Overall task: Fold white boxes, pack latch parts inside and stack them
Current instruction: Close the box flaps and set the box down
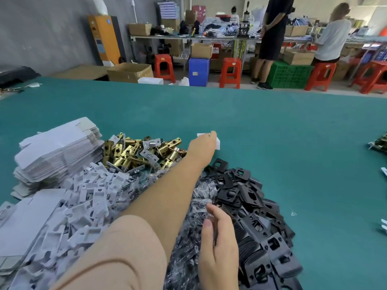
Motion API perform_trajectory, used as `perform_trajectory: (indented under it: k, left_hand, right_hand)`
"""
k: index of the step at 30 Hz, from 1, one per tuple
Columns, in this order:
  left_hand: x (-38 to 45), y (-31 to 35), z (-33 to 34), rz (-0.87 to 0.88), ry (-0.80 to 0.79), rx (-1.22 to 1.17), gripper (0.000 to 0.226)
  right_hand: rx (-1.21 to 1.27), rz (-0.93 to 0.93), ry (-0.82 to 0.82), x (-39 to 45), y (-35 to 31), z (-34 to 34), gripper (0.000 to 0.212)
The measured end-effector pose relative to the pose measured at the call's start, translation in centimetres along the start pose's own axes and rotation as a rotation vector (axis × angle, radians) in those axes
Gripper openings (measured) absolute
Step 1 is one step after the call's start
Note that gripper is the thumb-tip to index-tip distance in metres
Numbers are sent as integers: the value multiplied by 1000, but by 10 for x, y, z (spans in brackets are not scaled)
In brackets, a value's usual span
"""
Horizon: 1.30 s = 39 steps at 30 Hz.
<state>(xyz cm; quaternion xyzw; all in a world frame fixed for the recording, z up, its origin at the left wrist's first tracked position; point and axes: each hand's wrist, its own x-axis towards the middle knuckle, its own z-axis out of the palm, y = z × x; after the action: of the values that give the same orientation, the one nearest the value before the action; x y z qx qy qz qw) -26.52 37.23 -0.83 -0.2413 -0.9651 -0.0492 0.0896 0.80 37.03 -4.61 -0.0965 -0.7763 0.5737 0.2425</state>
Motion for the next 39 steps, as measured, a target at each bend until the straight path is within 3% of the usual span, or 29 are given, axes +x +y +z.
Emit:
perform_trajectory:
  k: [3,10,21,26,31,33,36,39]
  left_hand:
    - [7,-1,14,46,-54,119,66]
    - [13,-16,25,173,-146,278,74]
    - [14,-20,20,104,-130,198,71]
    - [-5,-30,-24,-13,-94,-108,46]
    - [-85,-61,-75,-183,42,-548,28]
    - [-136,-78,-81,-228,47,-502,26]
    - [-207,-102,-75,-243,70,-238,33]
    - [-256,-113,-57,-285,-10,-110,43]
  right_hand:
    - [-37,-32,21,0,0,2,32]
    - [-84,-95,27,-1,3,5,28]
    - [-101,-140,34,-1,2,4,29]
    - [-103,-109,4,-1,2,3,24]
    - [-155,-94,-56,-2,1,2,33]
    - [-207,-109,-92,-2,1,2,34]
    - [-320,-142,-143,-3,3,2,33]
    - [-460,-211,-162,-5,4,3,22]
